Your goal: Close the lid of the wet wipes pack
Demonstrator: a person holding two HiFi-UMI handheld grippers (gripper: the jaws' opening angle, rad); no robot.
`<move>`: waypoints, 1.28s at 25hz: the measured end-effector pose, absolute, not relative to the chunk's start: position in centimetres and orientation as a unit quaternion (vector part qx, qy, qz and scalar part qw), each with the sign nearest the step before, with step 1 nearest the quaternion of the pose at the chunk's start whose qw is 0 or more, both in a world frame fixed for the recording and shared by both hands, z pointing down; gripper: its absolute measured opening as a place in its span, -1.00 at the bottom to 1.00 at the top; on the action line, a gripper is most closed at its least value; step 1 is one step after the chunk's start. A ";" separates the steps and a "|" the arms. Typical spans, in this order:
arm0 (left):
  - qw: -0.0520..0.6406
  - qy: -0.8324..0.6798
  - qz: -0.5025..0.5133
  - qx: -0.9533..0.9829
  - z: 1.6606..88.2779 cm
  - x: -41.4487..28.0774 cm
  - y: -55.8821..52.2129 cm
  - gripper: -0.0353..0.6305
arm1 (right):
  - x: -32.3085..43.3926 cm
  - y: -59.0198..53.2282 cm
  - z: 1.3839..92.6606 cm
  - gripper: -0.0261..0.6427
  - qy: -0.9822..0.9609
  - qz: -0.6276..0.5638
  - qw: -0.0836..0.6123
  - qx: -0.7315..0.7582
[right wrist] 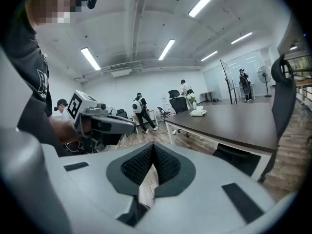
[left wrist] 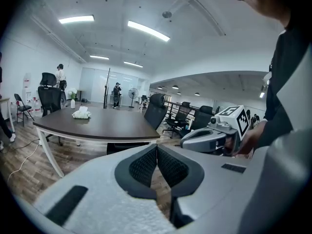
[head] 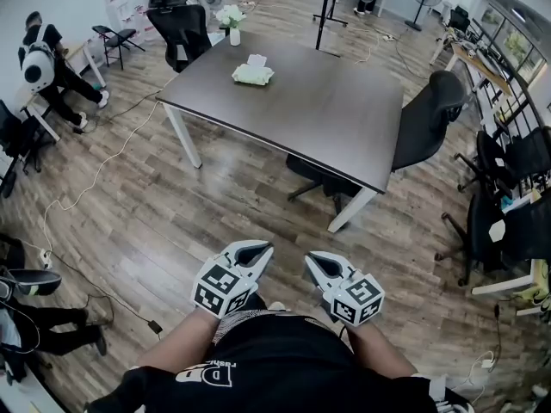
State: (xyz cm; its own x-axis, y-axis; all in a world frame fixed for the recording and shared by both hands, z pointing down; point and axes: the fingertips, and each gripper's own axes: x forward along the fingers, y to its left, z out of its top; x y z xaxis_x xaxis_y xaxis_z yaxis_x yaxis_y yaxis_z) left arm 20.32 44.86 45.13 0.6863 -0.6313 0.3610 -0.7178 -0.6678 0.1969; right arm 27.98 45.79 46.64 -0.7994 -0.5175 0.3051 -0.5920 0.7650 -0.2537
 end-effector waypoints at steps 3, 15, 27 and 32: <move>0.161 -0.373 0.132 0.904 44.9 20.5 44.8 -0.84 | 28.1 45.6 46.5 -0.91 -0.932 0.171 0.101 0.302; 0.189 -0.392 0.112 0.893 45.6 20.1 43.8 -0.84 | 28.5 45.1 47.1 -0.91 -0.933 0.174 0.104 0.297; 0.198 -0.400 0.116 0.888 46.7 18.8 41.0 -0.84 | 27.3 42.5 48.1 -0.91 -0.932 0.191 0.112 0.286; 0.194 -0.398 0.115 0.889 46.6 17.9 38.5 -0.84 | 26.4 39.9 48.4 -0.91 -0.931 0.194 0.116 0.287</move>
State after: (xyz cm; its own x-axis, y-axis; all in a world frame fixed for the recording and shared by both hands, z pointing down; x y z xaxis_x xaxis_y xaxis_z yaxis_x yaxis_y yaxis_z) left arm 17.92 38.46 46.60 0.6566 -0.6636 0.3586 -0.7527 -0.6071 0.2546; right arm 26.39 39.87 48.38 -0.8080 -0.4897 0.3275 -0.5798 0.7595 -0.2950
